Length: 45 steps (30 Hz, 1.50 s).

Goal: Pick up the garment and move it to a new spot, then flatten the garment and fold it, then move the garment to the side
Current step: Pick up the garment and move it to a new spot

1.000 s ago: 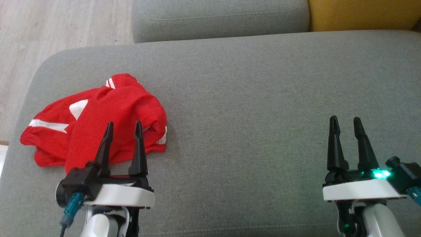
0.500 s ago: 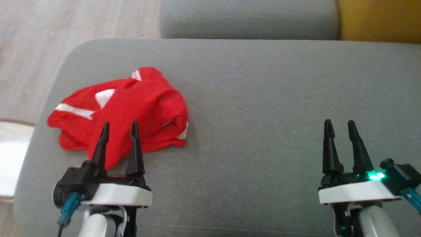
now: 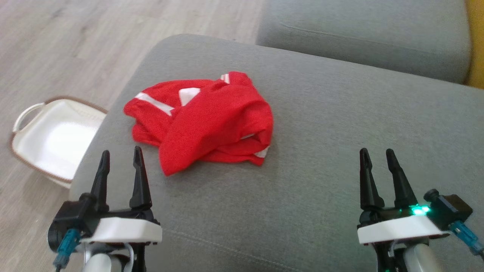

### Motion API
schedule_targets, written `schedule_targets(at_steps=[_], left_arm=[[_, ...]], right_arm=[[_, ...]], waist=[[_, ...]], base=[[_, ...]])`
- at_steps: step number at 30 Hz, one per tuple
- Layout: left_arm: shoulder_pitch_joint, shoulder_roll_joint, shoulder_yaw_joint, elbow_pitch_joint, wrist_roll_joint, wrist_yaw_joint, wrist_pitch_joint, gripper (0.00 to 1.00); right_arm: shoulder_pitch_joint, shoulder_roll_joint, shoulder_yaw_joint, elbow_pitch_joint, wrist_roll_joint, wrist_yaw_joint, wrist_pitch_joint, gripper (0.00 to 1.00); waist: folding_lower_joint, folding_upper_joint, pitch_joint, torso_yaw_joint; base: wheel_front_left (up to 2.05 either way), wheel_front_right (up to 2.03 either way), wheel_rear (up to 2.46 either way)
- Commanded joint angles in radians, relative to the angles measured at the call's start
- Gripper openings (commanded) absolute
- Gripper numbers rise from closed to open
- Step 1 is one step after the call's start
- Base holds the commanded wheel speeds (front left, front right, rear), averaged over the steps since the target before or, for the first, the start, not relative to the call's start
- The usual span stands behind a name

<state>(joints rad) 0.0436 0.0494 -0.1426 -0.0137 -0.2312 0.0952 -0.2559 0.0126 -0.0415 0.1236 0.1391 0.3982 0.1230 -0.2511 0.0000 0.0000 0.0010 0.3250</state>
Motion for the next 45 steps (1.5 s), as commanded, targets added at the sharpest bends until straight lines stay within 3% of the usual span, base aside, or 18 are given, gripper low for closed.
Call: schedule_targets(at_steps=[1, 9, 18, 24, 32, 38, 45], left_arm=[[-0.030, 0.001, 0.038, -0.032, 0.007, -0.005, -0.006, 1.00], [-0.028, 0.001, 0.065, -0.038, -0.003, -0.003, -0.006, 1.00], [-0.052, 0.001, 0.099, -0.012, -0.030, -0.029, -0.006, 1.00], [-0.208, 0.029, 0.071, 0.139, -0.004, -0.146, -0.001, 1.00], [-0.525, 0.099, -0.054, 0.362, -0.024, -0.217, 0.232, 1.00], [-0.715, 0.120, -0.130, 0.487, -0.115, -0.225, 0.414, 1.00], [-0.802, 0.185, -0.187, 0.589, -0.142, -0.226, 0.510, 1.00]], right_arm=[[-0.023, -0.009, 0.026, -0.027, 0.008, 0.008, -0.011, 1.00], [-0.024, -0.009, 0.031, -0.019, 0.016, 0.008, -0.011, 1.00], [-0.045, -0.009, 0.020, -0.021, 0.004, 0.008, -0.011, 1.00], [-0.091, -0.009, -0.043, -0.035, -0.040, 0.008, -0.011, 1.00], [-0.149, -0.009, -0.120, -0.061, -0.077, 0.008, -0.011, 1.00], [-0.188, -0.009, -0.123, -0.072, -0.089, 0.008, -0.011, 1.00], [-0.209, -0.009, -0.121, -0.082, -0.084, 0.008, -0.011, 1.00]], waist=[[0.0000, 0.0000, -0.005, 0.034], [0.0000, 0.0000, -0.001, 0.066], [0.0000, 0.0000, 0.044, 0.037], [0.0000, 0.0000, 0.138, -0.012], [0.0000, 0.0000, 0.260, -0.074], [0.0000, 0.0000, 0.334, -0.118], [0.0000, 0.0000, 0.374, -0.161]], base=[[0.00, 0.00, 0.00], [0.00, 0.00, 0.00], [0.00, 0.00, 0.00], [0.00, 0.00, 0.00], [0.00, 0.00, 0.00], [0.00, 0.00, 0.00], [0.00, 0.00, 0.00]])
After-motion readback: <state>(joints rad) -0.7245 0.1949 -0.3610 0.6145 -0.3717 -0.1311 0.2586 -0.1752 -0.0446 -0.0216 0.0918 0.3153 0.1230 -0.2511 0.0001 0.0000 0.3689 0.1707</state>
